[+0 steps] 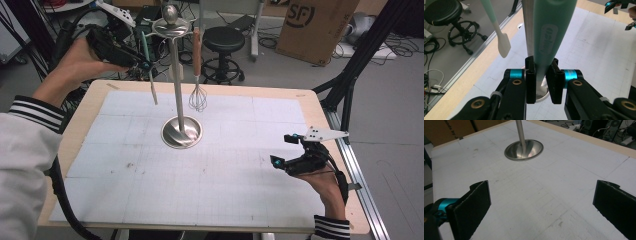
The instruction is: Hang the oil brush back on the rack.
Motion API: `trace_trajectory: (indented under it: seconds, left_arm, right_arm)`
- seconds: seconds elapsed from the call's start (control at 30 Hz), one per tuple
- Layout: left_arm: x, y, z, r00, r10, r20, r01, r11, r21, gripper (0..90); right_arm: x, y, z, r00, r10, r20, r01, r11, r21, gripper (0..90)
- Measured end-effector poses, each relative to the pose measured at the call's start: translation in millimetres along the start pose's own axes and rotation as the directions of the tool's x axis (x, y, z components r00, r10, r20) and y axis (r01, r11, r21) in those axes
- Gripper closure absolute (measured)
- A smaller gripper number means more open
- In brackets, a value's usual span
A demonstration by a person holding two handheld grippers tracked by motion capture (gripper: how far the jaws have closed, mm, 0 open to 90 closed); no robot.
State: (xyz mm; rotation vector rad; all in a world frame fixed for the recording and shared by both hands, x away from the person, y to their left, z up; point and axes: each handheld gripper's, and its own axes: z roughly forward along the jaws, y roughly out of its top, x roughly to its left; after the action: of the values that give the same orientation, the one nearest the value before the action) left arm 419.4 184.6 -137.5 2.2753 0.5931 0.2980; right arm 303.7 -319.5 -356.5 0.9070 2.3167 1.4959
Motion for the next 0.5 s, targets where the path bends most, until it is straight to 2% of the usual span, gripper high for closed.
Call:
trace_trajectory:
  seconds: [0.17,0.5]
  left_arm:
    - [-1.2,1.6,0.5,1.0,0.0,-0.007,0.0,1.0,0.007,79.2]
    - [-3.2,4.8,-3.3,0.9995,-0.016,-0.028,0.017,0.9983,0.056,79.3]
  right_arm:
    - [-1.0,-0.3,-0.2,1.0,0.0,0.003,0.0,1.0,-0.002,0.3]
    - [-1.3,-0.4,1.4,1.0,-0.006,0.0,0.006,1.0,0.001,0.3]
